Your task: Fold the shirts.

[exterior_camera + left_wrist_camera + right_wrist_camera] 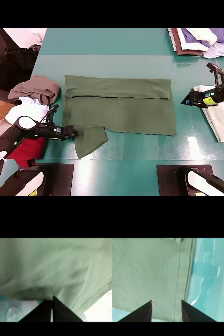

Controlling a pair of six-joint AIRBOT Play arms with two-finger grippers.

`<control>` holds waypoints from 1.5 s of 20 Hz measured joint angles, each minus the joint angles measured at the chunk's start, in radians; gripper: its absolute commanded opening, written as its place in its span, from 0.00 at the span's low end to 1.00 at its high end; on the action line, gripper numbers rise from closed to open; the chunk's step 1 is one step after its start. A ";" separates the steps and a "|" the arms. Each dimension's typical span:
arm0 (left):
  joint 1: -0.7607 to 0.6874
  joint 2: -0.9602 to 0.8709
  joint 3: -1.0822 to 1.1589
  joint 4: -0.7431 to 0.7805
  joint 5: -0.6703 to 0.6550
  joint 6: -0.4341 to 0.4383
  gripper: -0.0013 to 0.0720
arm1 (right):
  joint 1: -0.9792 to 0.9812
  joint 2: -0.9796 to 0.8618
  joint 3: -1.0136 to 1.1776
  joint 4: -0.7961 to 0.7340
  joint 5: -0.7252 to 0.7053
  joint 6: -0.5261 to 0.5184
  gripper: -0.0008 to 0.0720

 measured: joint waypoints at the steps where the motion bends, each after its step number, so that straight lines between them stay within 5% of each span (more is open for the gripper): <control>1: -0.007 0.002 0.008 0.000 -0.002 -0.002 0.05 | -0.019 0.001 -0.018 0.000 0.016 0.000 0.57; 5: -0.022 0.005 0.061 -0.008 -0.021 0.000 0.05 | -0.135 0.002 -0.158 0.000 0.066 -0.009 0.64; 13: -0.027 0.005 0.122 -0.011 -0.036 0.019 0.05 | -0.228 -0.086 -0.394 0.115 -0.008 -0.089 0.62; 14: -0.027 0.005 0.124 -0.011 -0.036 0.020 0.05 | -0.217 -0.098 -0.401 0.139 -0.013 -0.097 0.56; 17: -0.027 0.005 0.126 -0.010 -0.037 0.021 0.05 | -0.178 -0.132 -0.403 0.163 -0.043 -0.107 0.10; 18: -0.027 0.005 0.127 -0.007 -0.043 0.021 0.05 | -0.165 -0.138 -0.401 0.164 -0.051 -0.110 0.03; 24: -0.027 0.042 0.146 0.075 -0.192 0.020 0.05 | -0.139 -0.056 -0.369 0.068 0.027 -0.106 0.03; 30: -0.028 0.282 0.155 0.127 -0.364 -0.071 0.05 | -0.193 0.190 -0.360 -0.142 0.184 -0.078 0.03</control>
